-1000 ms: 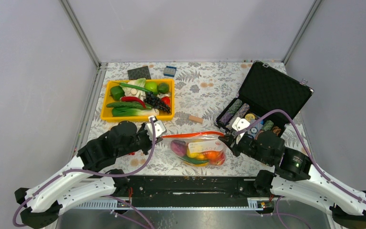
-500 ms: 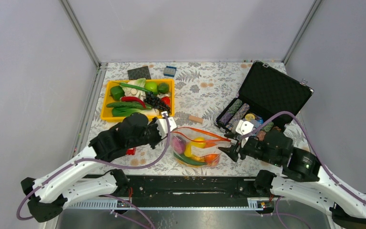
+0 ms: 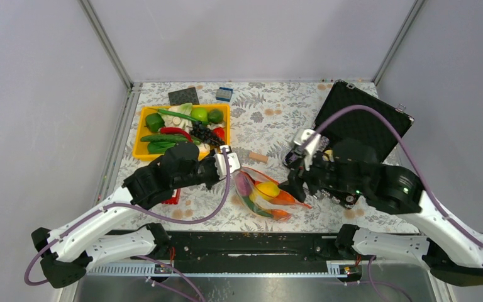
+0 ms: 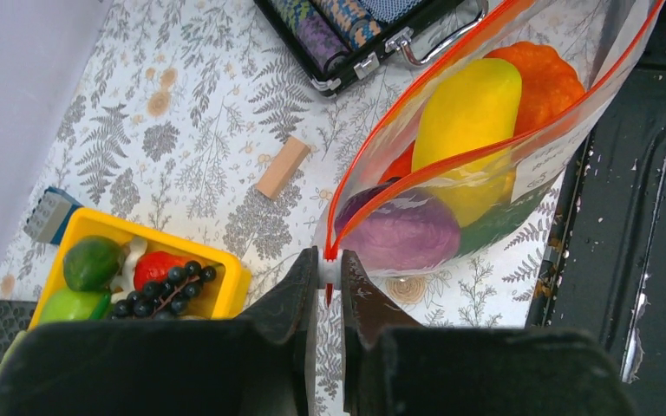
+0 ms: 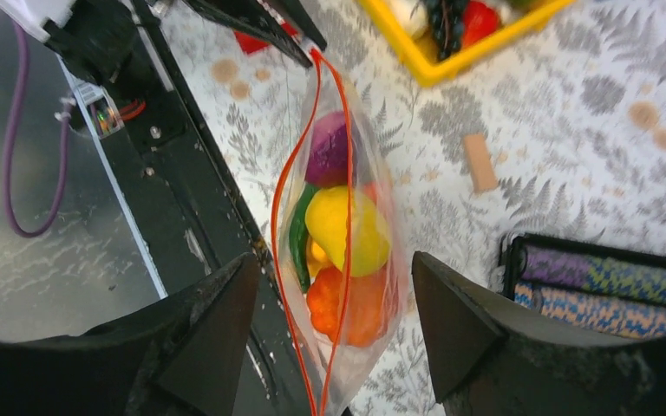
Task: Open the zip-top bag and remove the fake food
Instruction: Unzip the zipper food storage bag at the center of the board, then open the zipper of the food storage bag at the center of the board.
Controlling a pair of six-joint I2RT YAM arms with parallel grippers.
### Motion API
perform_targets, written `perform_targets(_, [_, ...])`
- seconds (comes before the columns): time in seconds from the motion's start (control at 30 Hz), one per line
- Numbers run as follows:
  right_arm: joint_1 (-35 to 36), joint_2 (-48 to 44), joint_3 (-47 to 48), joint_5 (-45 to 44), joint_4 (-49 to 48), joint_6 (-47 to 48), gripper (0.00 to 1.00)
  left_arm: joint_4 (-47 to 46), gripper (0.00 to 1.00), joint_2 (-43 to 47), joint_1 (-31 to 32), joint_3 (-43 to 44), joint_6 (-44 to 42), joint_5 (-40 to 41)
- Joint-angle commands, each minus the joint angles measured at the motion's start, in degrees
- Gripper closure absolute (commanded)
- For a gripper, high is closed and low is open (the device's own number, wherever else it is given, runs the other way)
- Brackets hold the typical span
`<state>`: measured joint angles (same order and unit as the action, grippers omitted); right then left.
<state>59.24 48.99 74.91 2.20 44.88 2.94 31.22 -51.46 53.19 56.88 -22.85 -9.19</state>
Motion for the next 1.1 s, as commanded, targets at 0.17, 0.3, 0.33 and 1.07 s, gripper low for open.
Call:
perform_targets(0.17, [-0.43,9.38,2.81,-1.31,5.32,-6.52,0.25,-7.12,1.00,0.13,-0.08,-0.05,-0.60,-3.94])
perform_targets(0.3, [-0.57,10.08,1.29,-3.98,3.76,-7.95,0.25,-7.84,1.00,0.46,-0.06,-1.02,-0.70,-3.82])
perform_targets(0.33, [-0.60,10.01,0.65,-4.05,3.01,-8.10,0.26,-8.11,1.00,0.60,-0.10,-1.30,-0.67,-3.86])
perform_targets(1.07, [-2.64,12.33,-5.13,-4.41,-1.82,-6.56,0.78,-9.29,1.00,0.70,-0.02,-2.45,0.04,-4.04])
